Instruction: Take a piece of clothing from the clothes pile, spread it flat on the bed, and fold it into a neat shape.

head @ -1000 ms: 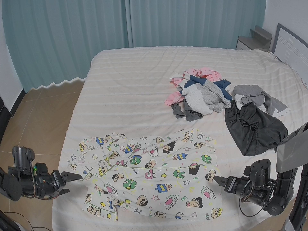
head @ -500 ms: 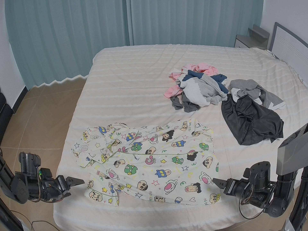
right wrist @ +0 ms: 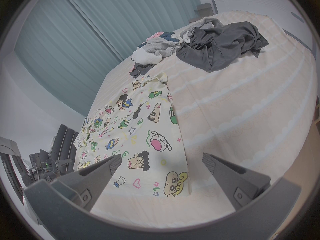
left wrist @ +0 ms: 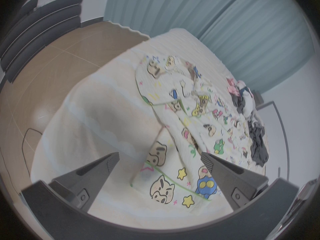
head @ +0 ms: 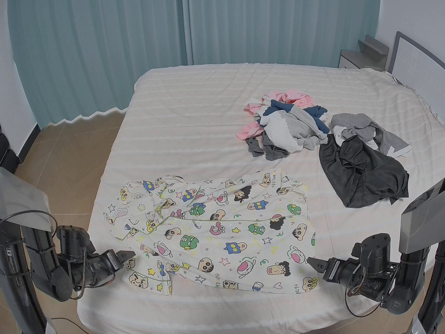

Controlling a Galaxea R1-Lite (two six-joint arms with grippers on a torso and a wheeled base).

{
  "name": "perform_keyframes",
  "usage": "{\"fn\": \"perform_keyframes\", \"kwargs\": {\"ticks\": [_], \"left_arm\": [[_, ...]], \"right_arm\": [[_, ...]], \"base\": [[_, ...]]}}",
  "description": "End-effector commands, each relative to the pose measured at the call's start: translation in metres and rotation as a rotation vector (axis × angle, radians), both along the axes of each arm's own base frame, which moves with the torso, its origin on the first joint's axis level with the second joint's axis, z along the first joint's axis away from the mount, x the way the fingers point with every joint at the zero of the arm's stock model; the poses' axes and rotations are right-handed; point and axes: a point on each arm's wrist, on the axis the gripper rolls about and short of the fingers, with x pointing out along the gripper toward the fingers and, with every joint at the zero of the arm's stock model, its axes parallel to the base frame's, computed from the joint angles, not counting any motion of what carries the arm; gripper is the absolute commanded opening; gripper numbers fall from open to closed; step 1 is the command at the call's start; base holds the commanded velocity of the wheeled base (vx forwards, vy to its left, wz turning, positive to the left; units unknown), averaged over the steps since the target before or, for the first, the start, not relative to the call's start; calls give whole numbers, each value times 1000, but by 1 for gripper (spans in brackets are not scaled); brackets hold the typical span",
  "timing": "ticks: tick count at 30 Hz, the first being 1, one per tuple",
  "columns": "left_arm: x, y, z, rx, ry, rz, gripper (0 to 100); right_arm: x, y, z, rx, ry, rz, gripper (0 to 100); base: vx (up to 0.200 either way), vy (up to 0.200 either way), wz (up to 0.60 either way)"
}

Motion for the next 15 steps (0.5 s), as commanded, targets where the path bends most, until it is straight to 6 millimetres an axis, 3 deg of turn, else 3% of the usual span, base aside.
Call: {"fn": "perform_keyframes", "kwargs": {"ticks": [1, 15], "left_arm": [[-3, -10, -23, 24, 85, -54, 100], [8, -11, -27, 68, 13, -115, 100]], "right_arm": [[3, 1, 1, 5, -12, -2, 100], [4, 2, 1, 7, -16, -2, 100]], "base": [[0, 0, 0], [0, 0, 0]]}}
